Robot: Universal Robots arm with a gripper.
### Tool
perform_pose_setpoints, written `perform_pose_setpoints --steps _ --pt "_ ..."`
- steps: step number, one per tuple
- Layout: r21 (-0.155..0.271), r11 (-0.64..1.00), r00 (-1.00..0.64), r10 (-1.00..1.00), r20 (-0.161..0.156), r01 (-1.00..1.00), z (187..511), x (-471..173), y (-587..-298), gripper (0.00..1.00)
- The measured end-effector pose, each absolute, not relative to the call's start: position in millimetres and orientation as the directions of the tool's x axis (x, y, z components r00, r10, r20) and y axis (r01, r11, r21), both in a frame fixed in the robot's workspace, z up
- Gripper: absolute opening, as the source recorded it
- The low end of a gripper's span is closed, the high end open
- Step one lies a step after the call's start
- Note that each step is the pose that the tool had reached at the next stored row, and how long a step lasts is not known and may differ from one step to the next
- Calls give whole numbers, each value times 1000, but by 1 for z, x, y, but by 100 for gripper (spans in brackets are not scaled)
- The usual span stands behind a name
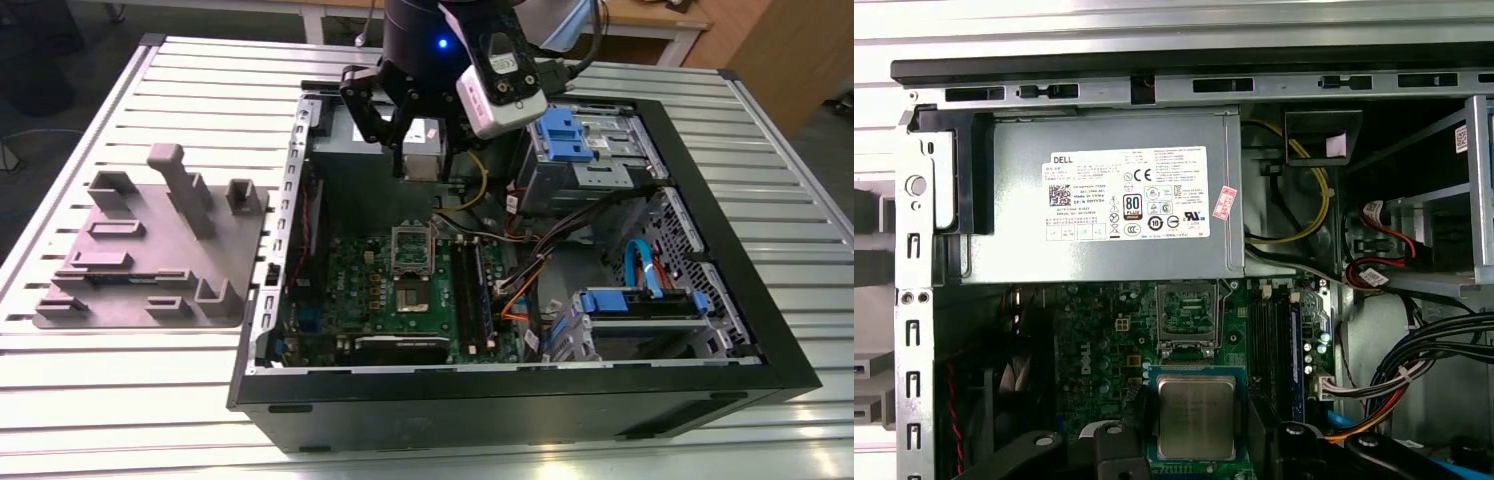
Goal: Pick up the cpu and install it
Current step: 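Place the cpu into insertion slot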
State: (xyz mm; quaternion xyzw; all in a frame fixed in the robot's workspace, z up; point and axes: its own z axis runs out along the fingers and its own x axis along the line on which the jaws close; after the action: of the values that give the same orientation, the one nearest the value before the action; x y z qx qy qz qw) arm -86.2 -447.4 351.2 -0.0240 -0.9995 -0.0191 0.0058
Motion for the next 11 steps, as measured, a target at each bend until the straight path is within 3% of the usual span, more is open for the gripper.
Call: perform_pose_setpoints --steps 11 --pt "38 999 -999 31 13 32 331 -84 -467 47"
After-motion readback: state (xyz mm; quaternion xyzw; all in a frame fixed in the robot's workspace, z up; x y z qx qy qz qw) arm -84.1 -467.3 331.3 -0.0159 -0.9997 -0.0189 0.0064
